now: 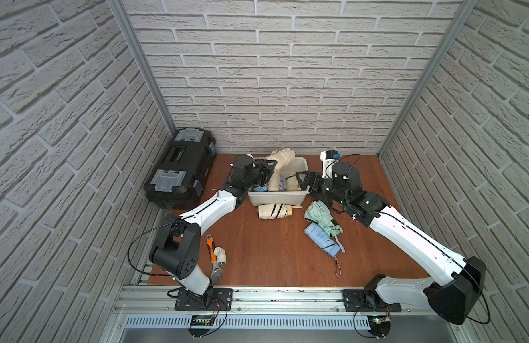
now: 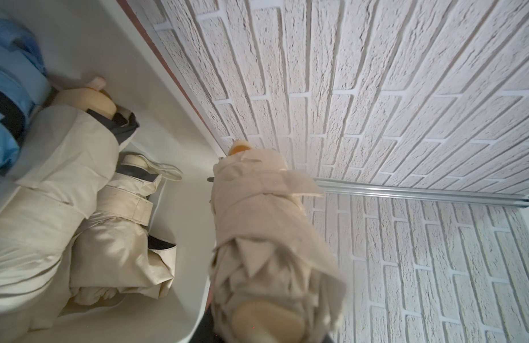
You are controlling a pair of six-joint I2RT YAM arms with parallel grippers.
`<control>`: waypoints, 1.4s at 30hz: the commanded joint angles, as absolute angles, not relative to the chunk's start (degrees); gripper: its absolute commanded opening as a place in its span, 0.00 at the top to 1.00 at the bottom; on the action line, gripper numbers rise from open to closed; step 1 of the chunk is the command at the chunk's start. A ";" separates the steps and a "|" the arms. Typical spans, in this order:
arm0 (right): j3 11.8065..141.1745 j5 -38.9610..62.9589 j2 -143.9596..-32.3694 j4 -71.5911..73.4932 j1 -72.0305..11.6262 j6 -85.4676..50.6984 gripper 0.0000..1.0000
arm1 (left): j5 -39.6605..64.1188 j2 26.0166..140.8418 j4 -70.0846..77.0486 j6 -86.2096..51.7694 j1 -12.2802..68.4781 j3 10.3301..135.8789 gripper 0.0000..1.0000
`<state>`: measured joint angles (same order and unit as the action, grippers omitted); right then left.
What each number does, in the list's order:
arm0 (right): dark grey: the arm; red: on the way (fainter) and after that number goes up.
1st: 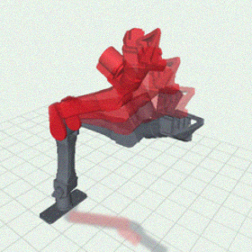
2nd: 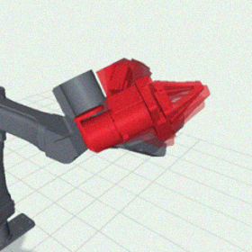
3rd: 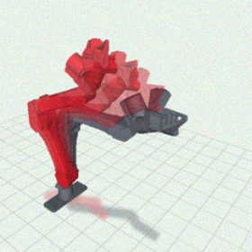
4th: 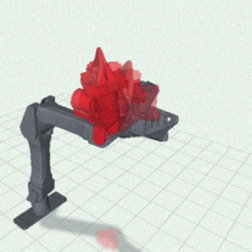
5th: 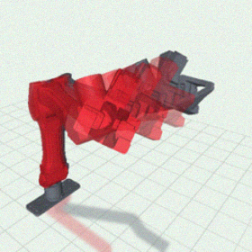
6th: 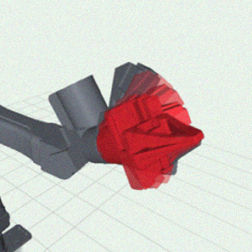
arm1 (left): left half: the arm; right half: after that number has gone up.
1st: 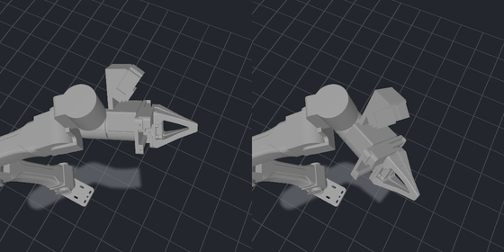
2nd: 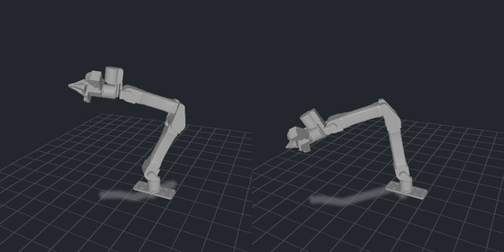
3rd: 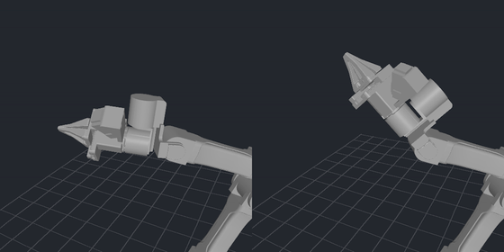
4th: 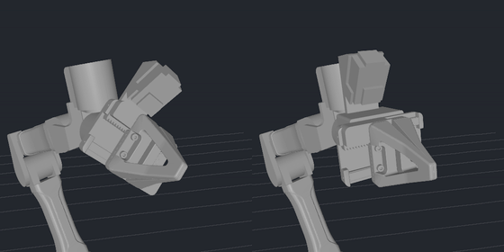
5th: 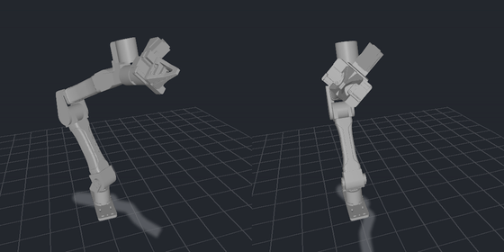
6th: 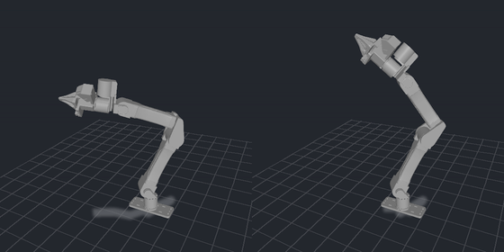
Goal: Put the umbrella into the storage box
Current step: Pick up the umbrella from the center of the board.
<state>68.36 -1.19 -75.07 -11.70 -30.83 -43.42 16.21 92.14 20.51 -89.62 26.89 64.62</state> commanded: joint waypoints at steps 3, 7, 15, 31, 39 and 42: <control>69.83 3.34 -82.62 7.25 -29.01 -67.67 0.08 | 15.74 91.46 34.78 -87.62 28.54 67.34 0.79; 71.82 3.09 -90.03 17.37 -28.62 -77.11 0.07 | 14.95 92.09 38.32 -87.67 29.48 67.31 0.79; 72.65 1.99 -96.74 28.55 -27.76 -82.16 0.07 | 14.16 92.22 39.46 -88.18 29.97 66.59 0.79; 76.60 1.29 -103.82 34.27 -26.05 -86.04 0.21 | 13.00 91.67 43.06 -90.67 30.11 63.55 0.79; 78.39 1.97 -106.09 35.03 -25.89 -85.49 0.41 | 14.05 91.49 43.51 -91.44 30.11 62.24 0.67; 78.40 1.98 -105.96 34.24 -25.87 -84.21 0.48 | 14.41 91.49 43.13 -91.43 30.09 61.79 0.34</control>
